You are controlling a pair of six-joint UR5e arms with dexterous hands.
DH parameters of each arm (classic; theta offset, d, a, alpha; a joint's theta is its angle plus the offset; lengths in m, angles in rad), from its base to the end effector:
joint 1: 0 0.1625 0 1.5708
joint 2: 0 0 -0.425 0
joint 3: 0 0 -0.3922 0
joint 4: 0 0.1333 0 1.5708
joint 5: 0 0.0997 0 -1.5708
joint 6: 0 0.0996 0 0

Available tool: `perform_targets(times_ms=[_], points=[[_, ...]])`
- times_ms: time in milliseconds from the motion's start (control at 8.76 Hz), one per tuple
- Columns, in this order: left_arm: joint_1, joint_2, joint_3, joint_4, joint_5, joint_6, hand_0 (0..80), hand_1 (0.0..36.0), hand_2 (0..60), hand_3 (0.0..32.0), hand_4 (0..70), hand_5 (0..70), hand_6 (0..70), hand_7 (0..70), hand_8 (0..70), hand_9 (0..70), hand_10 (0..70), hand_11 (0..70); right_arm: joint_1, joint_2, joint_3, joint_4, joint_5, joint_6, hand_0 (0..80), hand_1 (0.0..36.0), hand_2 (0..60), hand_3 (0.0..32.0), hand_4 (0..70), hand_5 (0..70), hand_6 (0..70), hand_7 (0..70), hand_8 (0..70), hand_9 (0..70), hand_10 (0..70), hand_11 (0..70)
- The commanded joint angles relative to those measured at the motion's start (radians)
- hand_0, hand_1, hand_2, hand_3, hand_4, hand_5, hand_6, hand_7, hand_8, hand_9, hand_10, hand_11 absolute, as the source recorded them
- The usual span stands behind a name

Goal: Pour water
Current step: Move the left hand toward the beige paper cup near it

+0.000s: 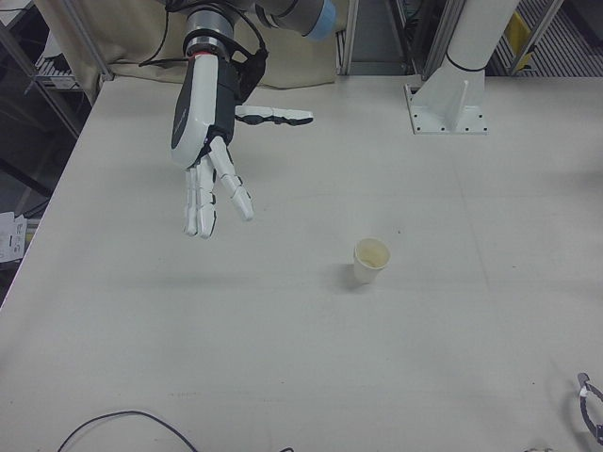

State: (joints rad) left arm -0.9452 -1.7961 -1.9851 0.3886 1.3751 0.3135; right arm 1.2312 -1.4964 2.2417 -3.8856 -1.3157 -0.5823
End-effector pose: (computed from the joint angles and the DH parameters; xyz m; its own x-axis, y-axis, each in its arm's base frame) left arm 0.1860 -0.5182 0.4150 -0.9062 -0.3391 -0.2528 0.1409 0.3216 -0.9363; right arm 0.0107 -0.4453 0.4199 -0.8325 0.0698 0.5497 -0.5476 0.0474 -0.8354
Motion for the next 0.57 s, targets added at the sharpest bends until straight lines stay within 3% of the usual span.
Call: perform_targets(times_ms=[0,228,456], points=[[0.006,0.151,0.070,-0.238,-0.117,0.100,46.9,10.9,0.0,16.0,0.0,0.0,0.0,0.0,0.0,1.1,0.0,1.1,0.013,-0.002,0.002,0.015,0.004,0.001,44.6,8.9,3.7,0.0,5.6,4.8,3.2,2.1,2.0,1.9,0.1,0.9],[0.009,0.257,0.165,-0.420,-0.119,0.159,46.8,11.1,0.0,14.0,0.0,0.0,0.0,0.0,0.0,1.1,0.0,1.0,0.007,-0.001,0.002,0.015,0.004,-0.001,43.8,8.2,1.0,0.0,4.4,2.0,0.0,0.0,1.1,0.1,0.0,0.0],[0.009,0.294,0.266,-0.549,-0.116,0.188,47.2,11.8,0.0,15.0,0.0,0.0,0.0,0.0,0.0,1.5,0.0,1.3,0.007,-0.004,0.002,0.015,0.003,-0.002,43.9,8.2,1.9,0.0,5.7,3.2,1.3,0.0,1.2,0.3,0.0,0.0]])
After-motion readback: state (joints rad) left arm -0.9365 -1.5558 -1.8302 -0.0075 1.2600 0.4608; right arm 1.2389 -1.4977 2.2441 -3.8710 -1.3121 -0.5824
